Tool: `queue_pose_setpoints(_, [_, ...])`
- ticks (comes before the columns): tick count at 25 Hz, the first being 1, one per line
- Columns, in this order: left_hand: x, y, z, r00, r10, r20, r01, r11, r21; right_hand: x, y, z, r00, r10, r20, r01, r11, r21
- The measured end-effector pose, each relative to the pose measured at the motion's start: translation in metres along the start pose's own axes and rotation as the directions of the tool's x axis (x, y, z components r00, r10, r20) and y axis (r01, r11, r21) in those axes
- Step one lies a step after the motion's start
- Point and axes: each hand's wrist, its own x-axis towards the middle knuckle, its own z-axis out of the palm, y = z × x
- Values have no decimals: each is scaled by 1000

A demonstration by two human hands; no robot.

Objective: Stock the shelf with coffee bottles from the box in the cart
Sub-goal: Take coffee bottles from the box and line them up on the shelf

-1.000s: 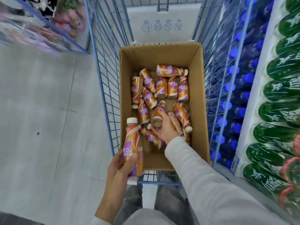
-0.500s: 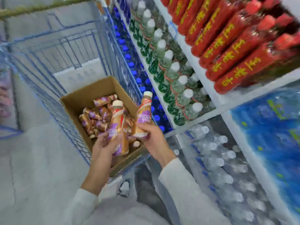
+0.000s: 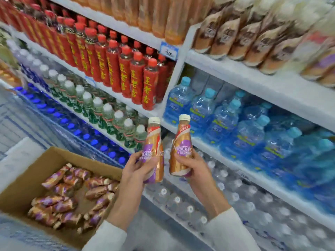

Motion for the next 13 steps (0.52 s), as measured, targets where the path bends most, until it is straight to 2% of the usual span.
queue_pose_setpoints(3, [-6,-11,72,986,-40,164,34,999,39,-31,-34,-64,983,-92,-159,105,992,74])
queue_pose_setpoints(6, [-21,-25,151,952,-27,306,-1,996,91,-67,-69,-131,949,-166,-270,202,973,110])
queue_pose_setpoints(10, [-46,-33,254,881,-17,474,-60,987,147,-118,-124,-209,904,-293,-312,331,941,73])
queue_pose_setpoints(13, [-60,-33,321,844,22,535,-117,983,145,-140,-167,-258,863,-371,-343,401,916,20])
